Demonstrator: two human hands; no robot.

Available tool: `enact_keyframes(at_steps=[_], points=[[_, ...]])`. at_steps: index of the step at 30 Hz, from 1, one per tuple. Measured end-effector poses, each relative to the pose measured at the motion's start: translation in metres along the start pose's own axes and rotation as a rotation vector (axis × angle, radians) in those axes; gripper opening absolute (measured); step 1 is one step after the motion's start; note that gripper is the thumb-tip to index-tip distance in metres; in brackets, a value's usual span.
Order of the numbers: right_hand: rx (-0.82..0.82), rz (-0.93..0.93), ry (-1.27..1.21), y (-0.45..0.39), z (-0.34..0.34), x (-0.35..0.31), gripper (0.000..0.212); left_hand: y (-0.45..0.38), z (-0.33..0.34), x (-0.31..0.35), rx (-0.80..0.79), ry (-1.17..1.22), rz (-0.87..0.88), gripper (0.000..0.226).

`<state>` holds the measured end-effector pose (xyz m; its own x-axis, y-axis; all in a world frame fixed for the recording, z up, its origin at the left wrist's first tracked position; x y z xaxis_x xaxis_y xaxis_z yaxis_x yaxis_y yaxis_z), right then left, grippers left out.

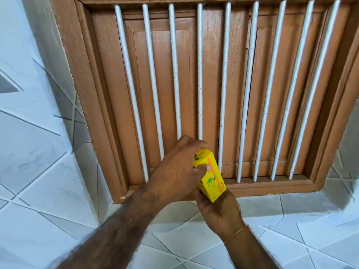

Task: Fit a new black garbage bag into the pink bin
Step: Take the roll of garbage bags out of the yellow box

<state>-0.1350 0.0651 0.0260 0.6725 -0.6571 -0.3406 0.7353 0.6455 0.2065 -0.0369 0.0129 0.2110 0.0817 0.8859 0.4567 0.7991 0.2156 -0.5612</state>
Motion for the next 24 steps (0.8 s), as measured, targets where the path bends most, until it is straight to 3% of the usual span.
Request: enact_keyframes(at_steps=[3,11,13,16,18,21,24], points=[[-0.040,0.126,-0.074,0.009,0.002,0.010,0.044,0.001,-0.007,0.009,-0.003,-0.070,0.014,0.046],[-0.172,0.234,0.025,0.019,0.009,0.023,0.054,0.009,-0.036,0.033,0.043,-0.174,0.091,0.043],[-0.152,0.200,0.024,0.015,0.003,0.019,0.072,0.007,-0.053,0.017,0.125,-0.118,0.033,0.041],[-0.016,0.075,0.028,0.009,-0.016,-0.009,0.089,0.019,-0.083,-0.049,0.355,0.153,-0.226,0.033],[0.078,-0.032,0.079,0.009,-0.029,-0.038,0.079,0.043,-0.077,-0.108,0.456,0.332,-0.485,0.025],[0.190,-0.232,0.263,0.016,-0.039,-0.080,0.012,0.084,-0.010,-0.170,0.350,0.638,-0.820,0.019],[0.165,-0.319,0.497,0.021,-0.032,-0.094,0.019,0.107,0.045,-0.207,0.319,0.570,-0.927,0.014]])
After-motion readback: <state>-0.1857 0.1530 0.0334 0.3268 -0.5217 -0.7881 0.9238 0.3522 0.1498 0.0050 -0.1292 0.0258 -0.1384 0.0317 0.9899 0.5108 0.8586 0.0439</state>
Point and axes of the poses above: each hand's wrist, its own y-axis away from the middle knuckle, its own z-axis out of the palm, x = y × z, the point moved 7 cm from there along -y, towards the middle knuckle, and after that the axes turned 3 degrees about x, right-handed, at the moved point
